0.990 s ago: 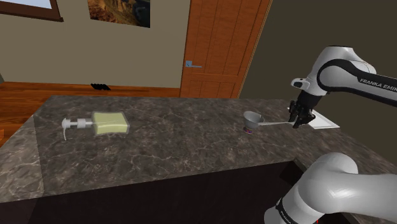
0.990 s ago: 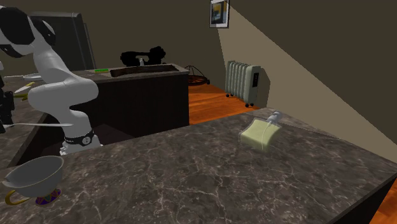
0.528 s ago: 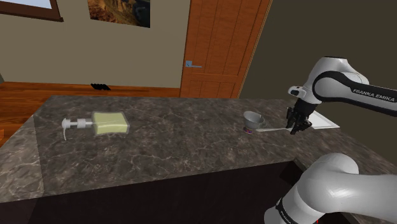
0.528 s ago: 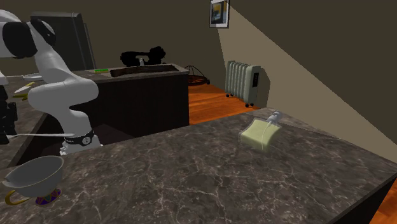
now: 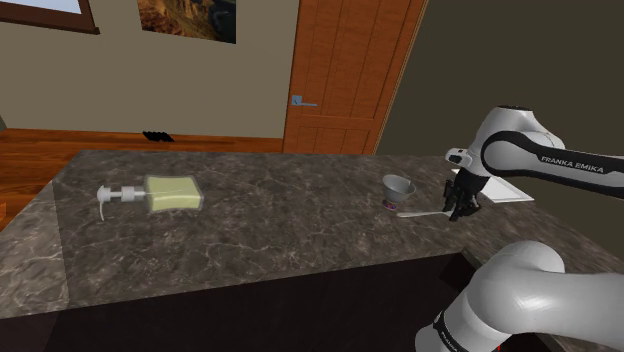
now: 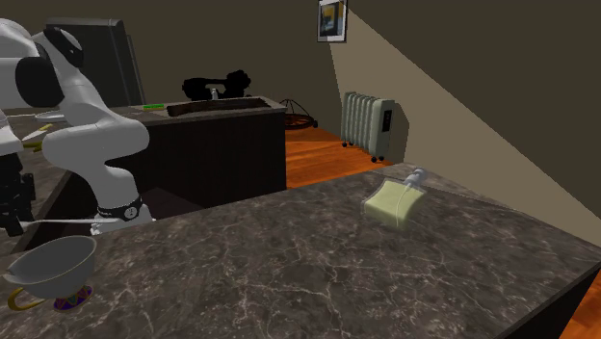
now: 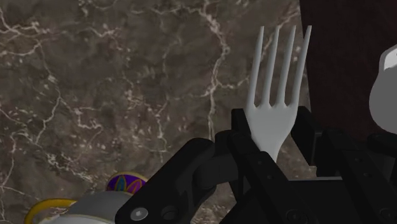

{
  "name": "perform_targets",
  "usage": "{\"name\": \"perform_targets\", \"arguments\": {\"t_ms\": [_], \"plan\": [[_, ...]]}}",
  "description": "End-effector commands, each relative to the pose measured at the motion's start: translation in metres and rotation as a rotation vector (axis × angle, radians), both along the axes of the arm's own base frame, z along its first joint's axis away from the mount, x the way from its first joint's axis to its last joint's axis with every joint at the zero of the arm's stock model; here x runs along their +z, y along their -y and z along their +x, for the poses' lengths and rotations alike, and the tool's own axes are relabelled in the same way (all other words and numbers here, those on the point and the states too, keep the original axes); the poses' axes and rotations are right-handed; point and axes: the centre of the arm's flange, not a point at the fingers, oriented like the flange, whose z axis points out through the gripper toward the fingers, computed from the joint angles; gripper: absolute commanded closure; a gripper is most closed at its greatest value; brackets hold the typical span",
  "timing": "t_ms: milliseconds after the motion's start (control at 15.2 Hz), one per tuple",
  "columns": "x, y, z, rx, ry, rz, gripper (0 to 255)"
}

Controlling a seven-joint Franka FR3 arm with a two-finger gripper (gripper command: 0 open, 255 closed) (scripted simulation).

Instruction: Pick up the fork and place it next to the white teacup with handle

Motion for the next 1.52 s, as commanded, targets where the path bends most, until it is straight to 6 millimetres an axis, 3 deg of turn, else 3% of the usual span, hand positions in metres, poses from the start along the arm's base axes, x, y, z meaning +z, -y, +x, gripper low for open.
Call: {"name": "perform_targets", "arguments": {"t_ms": [0, 792, 1320, 1386, 1452], "plan": [[-0.010, 0.001, 0.000, 0.000, 0.000, 0.000, 255], [-0.074, 0.001, 0.000, 0.000, 0.000, 0.000, 255], [-0.074, 0.001, 0.000, 0.000, 0.000, 0.000, 255], [-0.074, 0.001, 0.000, 0.000, 0.000, 0.000, 0], [-0.074, 0.001, 0.000, 0.000, 0.000, 0.000, 0]]}}
